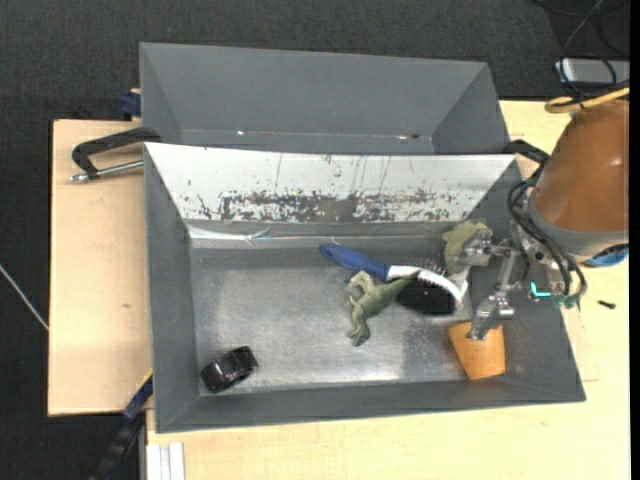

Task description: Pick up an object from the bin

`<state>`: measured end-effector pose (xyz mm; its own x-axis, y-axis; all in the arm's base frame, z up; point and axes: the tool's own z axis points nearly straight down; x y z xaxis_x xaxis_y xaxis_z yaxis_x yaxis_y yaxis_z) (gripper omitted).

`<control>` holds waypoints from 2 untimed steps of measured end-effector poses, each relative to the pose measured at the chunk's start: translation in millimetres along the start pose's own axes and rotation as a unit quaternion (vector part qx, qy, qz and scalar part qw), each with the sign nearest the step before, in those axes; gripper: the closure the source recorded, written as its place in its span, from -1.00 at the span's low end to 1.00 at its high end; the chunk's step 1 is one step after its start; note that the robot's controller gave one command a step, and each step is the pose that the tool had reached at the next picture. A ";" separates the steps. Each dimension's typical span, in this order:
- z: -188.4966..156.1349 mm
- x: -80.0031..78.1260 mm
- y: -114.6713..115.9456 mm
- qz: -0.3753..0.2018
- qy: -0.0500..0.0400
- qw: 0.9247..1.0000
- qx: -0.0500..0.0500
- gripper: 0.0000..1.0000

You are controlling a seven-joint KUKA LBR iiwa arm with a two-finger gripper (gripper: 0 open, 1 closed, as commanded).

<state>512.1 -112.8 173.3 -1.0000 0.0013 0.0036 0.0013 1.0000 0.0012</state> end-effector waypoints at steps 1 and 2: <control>96.1 -54.3 20.7 0.016 -0.003 1.000 0.000 -1.00; 91.9 -54.6 20.0 0.016 -0.005 1.000 0.001 1.00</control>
Offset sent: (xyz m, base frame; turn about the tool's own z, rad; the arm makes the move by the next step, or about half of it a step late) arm 0.0525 0.0196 -0.0936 0.0320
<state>566.4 -92.8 81.3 -0.9994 0.0333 -0.0057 0.0333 0.9994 -0.0002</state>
